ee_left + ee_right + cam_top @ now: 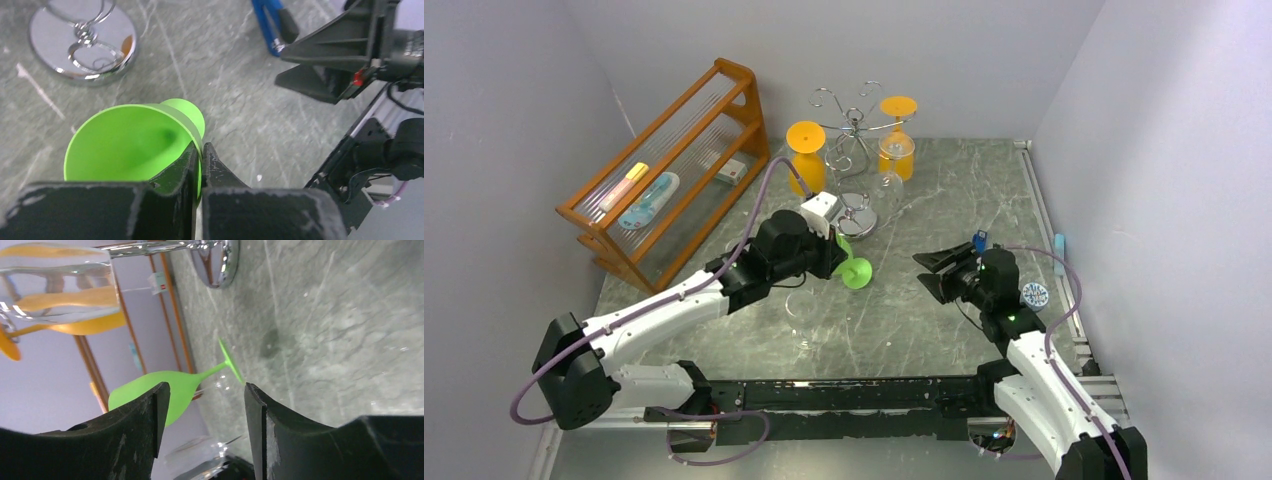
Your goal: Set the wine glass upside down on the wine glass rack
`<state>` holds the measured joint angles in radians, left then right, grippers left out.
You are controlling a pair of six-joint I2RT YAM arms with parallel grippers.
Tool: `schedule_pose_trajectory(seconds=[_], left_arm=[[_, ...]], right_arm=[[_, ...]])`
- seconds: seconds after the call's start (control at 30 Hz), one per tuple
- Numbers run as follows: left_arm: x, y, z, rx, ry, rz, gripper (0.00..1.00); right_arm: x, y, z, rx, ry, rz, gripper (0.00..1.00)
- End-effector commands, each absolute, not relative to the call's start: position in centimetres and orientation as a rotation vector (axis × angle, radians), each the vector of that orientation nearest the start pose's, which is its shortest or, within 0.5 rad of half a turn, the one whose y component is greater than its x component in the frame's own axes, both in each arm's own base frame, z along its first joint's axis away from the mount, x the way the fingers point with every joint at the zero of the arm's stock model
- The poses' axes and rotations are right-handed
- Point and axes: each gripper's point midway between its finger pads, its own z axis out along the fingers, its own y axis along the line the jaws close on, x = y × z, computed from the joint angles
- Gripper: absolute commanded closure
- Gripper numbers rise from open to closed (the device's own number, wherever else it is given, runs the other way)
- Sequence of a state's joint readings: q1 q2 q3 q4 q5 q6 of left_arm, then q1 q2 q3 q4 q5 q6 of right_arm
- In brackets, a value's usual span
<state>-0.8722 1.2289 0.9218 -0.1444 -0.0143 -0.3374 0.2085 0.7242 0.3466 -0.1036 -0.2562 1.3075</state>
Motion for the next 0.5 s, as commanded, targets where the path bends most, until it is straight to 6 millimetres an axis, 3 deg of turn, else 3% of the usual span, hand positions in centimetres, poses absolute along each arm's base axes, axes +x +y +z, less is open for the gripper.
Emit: schedule_pose_trajectory(seconds=[0.0, 0.2, 0.47], left_arm=[[23.9, -33.6, 23.5, 0.515, 1.849, -0.898, 0.95], [21.5, -36.7, 24.1, 0.514, 1.731, -0.901, 0.95], [20.0, -38.6, 26.2, 0.454, 1.581, -0.794, 0.95]], right_arm=[[25.5, 15.4, 16.8, 1.15, 1.905, 1.407, 0.4], [24.5, 16.7, 16.3, 1.304, 1.927, 1.547, 0.4], [23.9, 16.0, 14.9, 1.476, 1.916, 1.493, 0.51]])
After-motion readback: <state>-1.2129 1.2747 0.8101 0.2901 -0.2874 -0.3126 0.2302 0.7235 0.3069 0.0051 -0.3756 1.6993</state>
